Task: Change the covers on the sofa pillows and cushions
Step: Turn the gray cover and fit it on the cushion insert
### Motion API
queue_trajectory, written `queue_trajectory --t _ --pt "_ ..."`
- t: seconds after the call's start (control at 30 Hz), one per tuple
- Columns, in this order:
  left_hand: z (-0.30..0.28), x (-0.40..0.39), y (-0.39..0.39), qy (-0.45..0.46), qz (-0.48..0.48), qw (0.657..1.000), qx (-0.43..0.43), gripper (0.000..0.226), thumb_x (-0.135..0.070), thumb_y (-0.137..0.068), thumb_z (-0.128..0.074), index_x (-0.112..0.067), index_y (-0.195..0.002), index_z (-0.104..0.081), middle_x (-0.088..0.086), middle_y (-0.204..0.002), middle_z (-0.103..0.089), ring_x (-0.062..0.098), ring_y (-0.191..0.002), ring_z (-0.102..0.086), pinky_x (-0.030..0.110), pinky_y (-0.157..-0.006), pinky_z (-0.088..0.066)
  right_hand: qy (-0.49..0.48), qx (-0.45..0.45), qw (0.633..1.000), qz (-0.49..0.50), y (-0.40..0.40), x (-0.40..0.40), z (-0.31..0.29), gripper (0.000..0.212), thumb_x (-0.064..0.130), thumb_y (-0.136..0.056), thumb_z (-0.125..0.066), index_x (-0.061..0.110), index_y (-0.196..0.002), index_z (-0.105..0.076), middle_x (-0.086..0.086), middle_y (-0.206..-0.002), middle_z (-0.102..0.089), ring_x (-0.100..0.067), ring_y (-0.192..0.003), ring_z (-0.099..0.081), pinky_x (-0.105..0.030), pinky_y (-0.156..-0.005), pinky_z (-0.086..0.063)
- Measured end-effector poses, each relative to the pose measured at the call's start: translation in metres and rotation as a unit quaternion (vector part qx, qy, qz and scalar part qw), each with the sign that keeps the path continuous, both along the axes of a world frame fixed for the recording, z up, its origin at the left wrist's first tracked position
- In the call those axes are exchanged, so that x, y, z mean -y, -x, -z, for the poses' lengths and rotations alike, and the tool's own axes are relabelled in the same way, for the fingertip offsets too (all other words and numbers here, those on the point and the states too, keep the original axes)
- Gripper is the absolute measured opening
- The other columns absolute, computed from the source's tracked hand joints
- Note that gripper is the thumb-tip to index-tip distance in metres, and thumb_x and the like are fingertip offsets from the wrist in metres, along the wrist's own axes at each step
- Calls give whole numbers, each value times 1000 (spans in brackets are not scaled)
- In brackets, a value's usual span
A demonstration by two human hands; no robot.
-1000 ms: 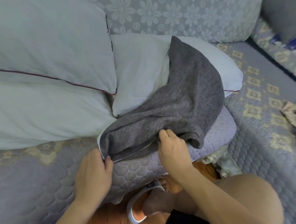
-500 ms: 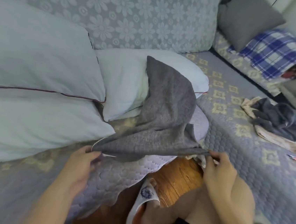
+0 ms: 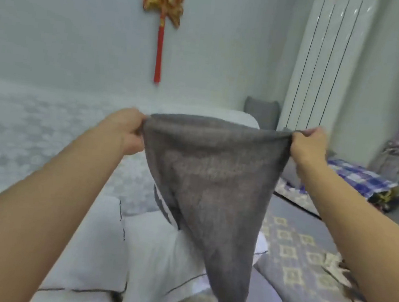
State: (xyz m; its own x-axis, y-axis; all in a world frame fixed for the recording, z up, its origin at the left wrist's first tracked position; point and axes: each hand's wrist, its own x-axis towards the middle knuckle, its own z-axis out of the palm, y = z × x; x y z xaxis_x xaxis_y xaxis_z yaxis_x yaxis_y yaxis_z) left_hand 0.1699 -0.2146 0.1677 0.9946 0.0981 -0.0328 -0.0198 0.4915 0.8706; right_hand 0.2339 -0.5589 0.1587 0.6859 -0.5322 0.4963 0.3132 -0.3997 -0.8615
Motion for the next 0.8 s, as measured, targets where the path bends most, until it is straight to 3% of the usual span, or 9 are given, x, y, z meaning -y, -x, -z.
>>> queue_trajectory --t 0.07,0.2,0.27,0.4,0.53,0.6,0.67,0.73,0.8 --pt "-19 4 5 -20 -35 999 8 26 -4 -106 -41 -3 -89 -60 9 -83 -64 19 -67 -65 32 -54 -60 -55 98 993 25 1 3 -29 10 15 -94 -52 22 -95 -46 10 -82 -47 -17 -87 -53 -21 -72 -39" --pt "-42 9 32 -71 -92 986 119 23 -32 -97 -67 -12 -107 -70 7 -102 -77 17 -88 -75 34 -78 -62 -143 179 973 5 6 -4 -64 9 14 -93 -46 21 -96 -49 12 -83 -48 -1 -72 -46 -5 -57 -38" --pt "-54 11 52 -89 -71 976 185 29 -24 -95 -70 -20 -124 -67 3 -111 -77 16 -98 -74 34 -84 -61 -185 206 961 14 13 -9 -72 11 11 -92 -44 20 -94 -50 12 -82 -49 -1 -71 -46 -5 -59 -38" --pt "-73 10 77 -109 -52 956 268 25 -7 -98 -59 -15 -120 -70 6 -114 -75 19 -102 -73 33 -81 -59 -186 221 957 9 21 -10 -95 14 11 -95 -41 22 -95 -48 13 -84 -49 2 -71 -46 -4 -56 -36" --pt "-35 2 83 11 -20 982 189 47 16 -94 -42 -12 -121 -68 15 -120 -71 27 -104 -73 39 -80 -62 -73 18 997 -16 -13 -17 -39 27 6 -92 -41 14 -104 -64 -1 -100 -61 -20 -96 -57 -26 -73 -43" --pt "13 1 87 42 -25 991 124 50 19 -92 -40 -13 -120 -67 15 -111 -73 29 -96 -75 41 -75 -63 -17 -149 983 -108 -30 -25 24 27 -2 -92 -43 9 -93 -67 -11 -103 -64 -32 -96 -59 -33 -68 -49" --pt "78 -2 97 41 -23 997 58 51 18 -91 -42 -11 -126 -65 16 -113 -73 33 -100 -73 46 -83 -61 72 -273 943 -176 -31 -40 96 28 -8 -92 -46 3 -87 -71 -15 -96 -65 -33 -90 -61 -38 -73 -53" --pt "141 -8 114 33 -13 999 -25 45 12 -91 -50 -9 -128 -64 17 -118 -72 35 -107 -70 49 -97 -54 128 -312 926 -170 -22 -53 154 33 -11 -92 -44 2 -80 -71 -14 -90 -63 -29 -84 -58 -37 -78 -48" --pt "192 -18 132 5 -44 994 -103 35 4 -91 -62 -8 -123 -69 13 -109 -74 27 -96 -72 43 -94 -55 129 -314 928 -152 -17 -63 198 41 -13 -88 -39 9 -68 -67 -11 -82 -63 -35 -88 -58 -40 -77 -50"
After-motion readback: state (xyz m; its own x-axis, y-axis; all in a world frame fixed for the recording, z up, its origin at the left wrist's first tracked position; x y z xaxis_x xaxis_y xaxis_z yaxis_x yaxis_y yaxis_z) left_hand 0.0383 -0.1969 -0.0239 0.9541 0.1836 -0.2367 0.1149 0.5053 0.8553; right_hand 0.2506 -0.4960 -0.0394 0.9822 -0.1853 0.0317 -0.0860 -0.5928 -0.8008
